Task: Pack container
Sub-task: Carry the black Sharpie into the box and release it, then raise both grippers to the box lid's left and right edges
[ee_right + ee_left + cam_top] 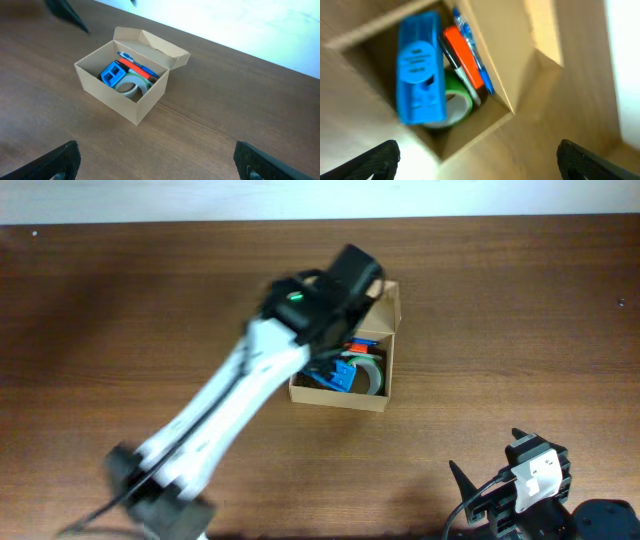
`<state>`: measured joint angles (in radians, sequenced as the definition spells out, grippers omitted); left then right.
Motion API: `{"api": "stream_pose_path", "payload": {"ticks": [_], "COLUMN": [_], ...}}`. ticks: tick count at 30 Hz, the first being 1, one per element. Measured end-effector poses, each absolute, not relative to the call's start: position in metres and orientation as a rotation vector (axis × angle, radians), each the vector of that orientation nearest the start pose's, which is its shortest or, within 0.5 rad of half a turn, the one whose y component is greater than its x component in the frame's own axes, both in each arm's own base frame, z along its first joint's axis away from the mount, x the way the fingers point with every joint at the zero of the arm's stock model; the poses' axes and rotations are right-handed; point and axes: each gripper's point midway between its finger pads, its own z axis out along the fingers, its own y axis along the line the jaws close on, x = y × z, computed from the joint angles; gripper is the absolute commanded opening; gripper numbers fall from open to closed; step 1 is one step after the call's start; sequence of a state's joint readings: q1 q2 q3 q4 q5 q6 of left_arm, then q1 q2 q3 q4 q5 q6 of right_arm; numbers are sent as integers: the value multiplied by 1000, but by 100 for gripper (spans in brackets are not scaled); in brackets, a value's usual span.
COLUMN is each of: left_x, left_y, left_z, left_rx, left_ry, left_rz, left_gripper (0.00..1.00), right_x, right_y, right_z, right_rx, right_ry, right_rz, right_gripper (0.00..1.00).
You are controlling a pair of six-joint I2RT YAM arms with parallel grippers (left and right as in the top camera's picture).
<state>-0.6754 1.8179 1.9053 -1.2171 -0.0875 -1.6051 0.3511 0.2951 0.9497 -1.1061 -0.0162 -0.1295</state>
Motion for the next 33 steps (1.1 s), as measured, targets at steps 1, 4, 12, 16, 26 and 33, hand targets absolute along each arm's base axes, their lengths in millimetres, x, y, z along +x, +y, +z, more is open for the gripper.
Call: {"api": "stream_pose_path", "payload": {"ticks": [1, 4, 12, 16, 26, 33], "left_x": [339, 328, 326, 328, 320, 312], "left_y": [-247, -224, -190, -182, -163, -134], "left_z": [244, 272, 287, 287, 281, 279], "left_rx": [-1226, -1017, -440, -252, -119, -114], "left_ry": [2524, 2543, 2606, 2611, 2646, 2650], "left_rz": [-536, -517, -296, -206, -36, 177], "left_gripper": [100, 99, 100, 100, 99, 100], "right_x": [137, 137, 137, 137, 137, 138], "right_y": [53, 53, 53, 53, 51, 50], "right_z": [280, 280, 280, 280, 280, 280], "right_rx": [-493, -493, -493, -493, -487, -481], "right_ry": [1965, 1965, 1965, 1965, 1966, 1967], "right_rz": [156, 156, 156, 156, 146, 137], "right_gripper": [99, 99, 99, 99, 99, 99]}}
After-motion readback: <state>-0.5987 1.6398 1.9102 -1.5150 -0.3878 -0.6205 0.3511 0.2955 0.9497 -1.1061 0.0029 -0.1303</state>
